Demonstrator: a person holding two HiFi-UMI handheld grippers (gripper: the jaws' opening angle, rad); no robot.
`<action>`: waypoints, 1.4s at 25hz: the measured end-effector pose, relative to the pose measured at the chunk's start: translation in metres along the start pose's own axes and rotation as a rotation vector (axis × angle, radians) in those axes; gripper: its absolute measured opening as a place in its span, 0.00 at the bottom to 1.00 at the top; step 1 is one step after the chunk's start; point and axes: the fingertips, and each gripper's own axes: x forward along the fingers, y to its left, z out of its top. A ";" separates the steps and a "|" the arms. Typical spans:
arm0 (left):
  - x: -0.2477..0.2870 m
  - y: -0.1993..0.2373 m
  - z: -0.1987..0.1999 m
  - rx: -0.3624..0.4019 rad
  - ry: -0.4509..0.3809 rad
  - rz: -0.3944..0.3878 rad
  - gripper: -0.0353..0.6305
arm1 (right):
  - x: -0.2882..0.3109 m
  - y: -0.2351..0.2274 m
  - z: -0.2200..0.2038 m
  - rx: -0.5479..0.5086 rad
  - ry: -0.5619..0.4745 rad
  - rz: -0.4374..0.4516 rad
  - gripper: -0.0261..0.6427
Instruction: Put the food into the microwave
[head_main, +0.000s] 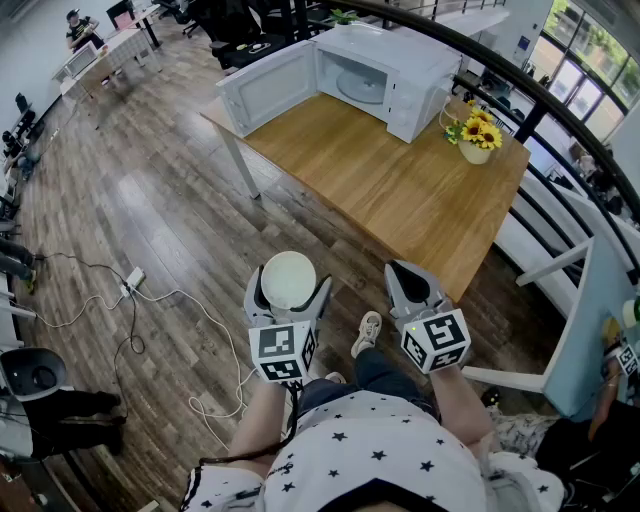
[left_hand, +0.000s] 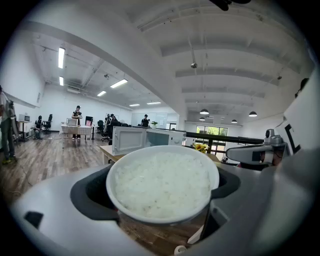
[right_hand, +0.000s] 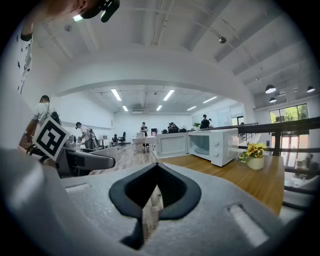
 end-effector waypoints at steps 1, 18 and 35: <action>-0.010 -0.001 -0.003 0.001 0.001 -0.002 0.86 | -0.009 0.008 -0.002 0.003 0.000 -0.001 0.05; -0.093 0.000 0.004 0.001 -0.065 -0.003 0.86 | -0.067 0.077 -0.007 0.033 -0.039 0.055 0.05; -0.074 0.023 0.013 -0.013 -0.062 0.002 0.86 | -0.035 0.084 -0.006 -0.002 -0.003 0.096 0.05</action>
